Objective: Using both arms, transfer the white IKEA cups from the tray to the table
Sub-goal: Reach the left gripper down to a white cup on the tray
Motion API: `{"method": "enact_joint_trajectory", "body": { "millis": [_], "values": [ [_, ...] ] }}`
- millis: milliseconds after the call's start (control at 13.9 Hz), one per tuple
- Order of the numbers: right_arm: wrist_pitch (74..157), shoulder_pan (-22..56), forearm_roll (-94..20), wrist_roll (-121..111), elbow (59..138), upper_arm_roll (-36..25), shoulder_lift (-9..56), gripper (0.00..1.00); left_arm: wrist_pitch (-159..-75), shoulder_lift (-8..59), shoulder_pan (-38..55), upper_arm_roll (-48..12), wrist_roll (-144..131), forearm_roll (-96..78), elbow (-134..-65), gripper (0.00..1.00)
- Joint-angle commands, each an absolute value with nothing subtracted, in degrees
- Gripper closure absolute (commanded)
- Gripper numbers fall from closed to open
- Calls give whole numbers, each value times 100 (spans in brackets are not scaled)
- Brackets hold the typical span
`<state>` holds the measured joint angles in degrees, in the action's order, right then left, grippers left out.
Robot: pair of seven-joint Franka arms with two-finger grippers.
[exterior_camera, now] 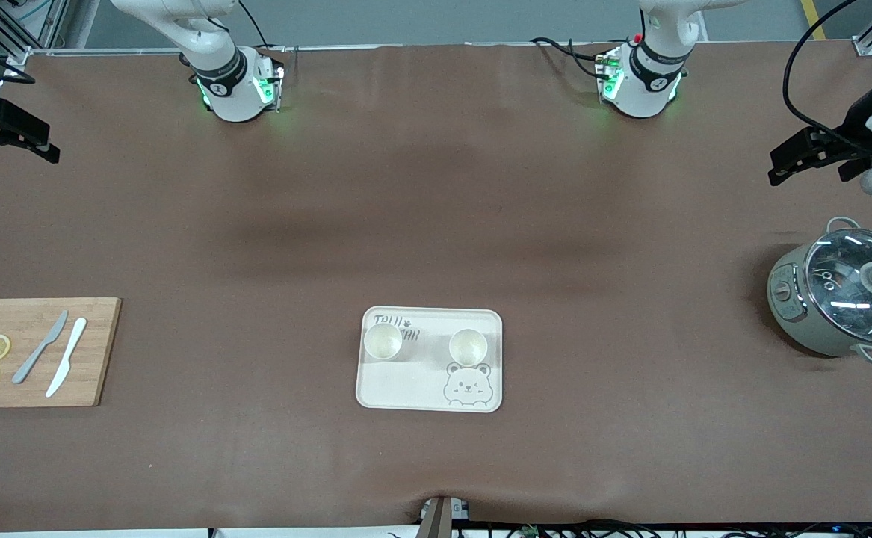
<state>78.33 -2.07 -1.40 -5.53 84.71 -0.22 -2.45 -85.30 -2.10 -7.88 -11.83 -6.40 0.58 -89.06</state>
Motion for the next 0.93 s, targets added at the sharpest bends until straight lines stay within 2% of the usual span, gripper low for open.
{"method": "enact_joint_trajectory", "body": {
  "millis": [0,575,863],
  "values": [
    [7831,-343,-237,-606,8561,44,-343,0,-8517,-158,-835,-1230,-554,149,-8815,0],
    [7831,-343,-229,-606,8561,44,-343,0,-8543,34,-765,-1248,-668,71,-8842,0],
    [7831,-343,-229,-598,8561,44,-343,0,-9016,535,-554,-1721,-1509,79,-8850,0]
  ]
}}
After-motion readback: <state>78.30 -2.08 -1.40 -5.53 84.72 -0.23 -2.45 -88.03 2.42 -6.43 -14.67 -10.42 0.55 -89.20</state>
